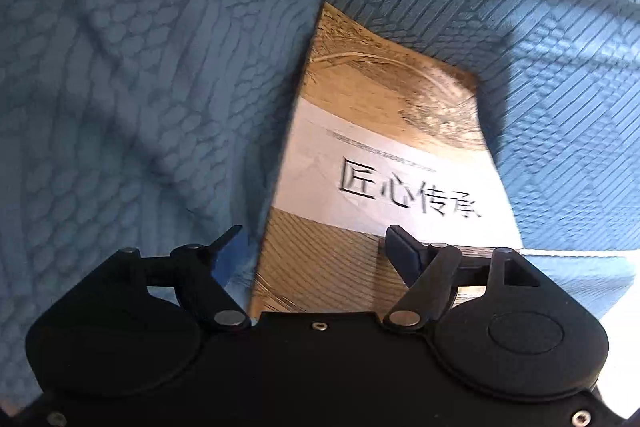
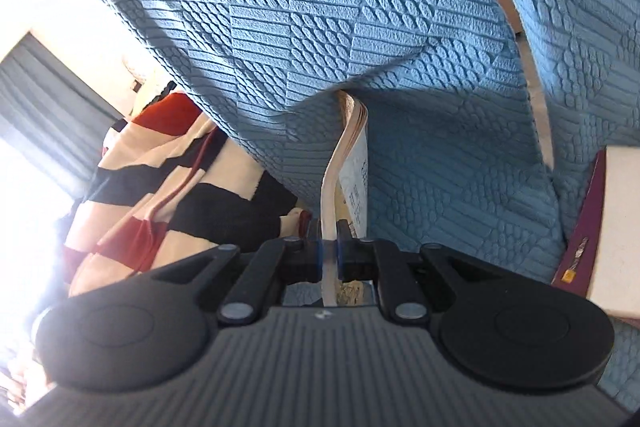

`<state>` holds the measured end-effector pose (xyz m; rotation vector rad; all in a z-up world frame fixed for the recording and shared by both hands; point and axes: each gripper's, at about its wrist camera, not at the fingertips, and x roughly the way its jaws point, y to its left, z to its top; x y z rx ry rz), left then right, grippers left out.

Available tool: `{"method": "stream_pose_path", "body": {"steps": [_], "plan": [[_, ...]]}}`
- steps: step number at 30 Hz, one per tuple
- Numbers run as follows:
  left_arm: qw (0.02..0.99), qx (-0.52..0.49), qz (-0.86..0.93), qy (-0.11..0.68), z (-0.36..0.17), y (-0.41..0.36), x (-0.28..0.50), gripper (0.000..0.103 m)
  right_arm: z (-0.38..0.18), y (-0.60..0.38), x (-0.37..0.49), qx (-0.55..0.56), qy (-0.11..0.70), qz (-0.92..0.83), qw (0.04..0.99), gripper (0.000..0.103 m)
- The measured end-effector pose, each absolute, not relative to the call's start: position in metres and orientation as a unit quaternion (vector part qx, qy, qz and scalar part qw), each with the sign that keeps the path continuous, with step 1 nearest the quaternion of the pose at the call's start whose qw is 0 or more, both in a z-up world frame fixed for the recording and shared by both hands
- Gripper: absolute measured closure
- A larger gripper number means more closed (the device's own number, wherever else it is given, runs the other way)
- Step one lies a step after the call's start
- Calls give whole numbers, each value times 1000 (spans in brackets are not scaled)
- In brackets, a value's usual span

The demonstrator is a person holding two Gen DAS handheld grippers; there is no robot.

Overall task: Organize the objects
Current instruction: 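Pull the tan book up out from between the cushions with both grippers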

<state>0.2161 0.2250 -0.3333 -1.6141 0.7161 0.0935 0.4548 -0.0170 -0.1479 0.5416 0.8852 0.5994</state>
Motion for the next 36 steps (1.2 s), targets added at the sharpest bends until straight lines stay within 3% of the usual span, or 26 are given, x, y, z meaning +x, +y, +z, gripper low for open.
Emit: {"method": "stream_pose_path", "body": {"steps": [8, 13, 16, 23, 29, 36], "plan": [[559, -768, 31, 311, -356, 214, 210, 32, -161, -31, 453, 289, 423, 266, 817, 93], [573, -752, 22, 325, -350, 210, 216, 33, -165, -42, 453, 300, 416, 256, 819, 93], [582, -741, 16, 334, -344, 207, 217, 42, -168, -51, 454, 307, 410, 247, 822, 94], [621, -704, 17, 345, -322, 211, 213, 78, -165, -57, 452, 256, 395, 253, 846, 94], [695, -643, 30, 320, -282, 218, 204, 89, -161, -59, 439, 228, 393, 270, 849, 94], [765, -560, 23, 317, -236, 211, 197, 89, -146, -64, 415, 208, 378, 292, 854, 93]]}}
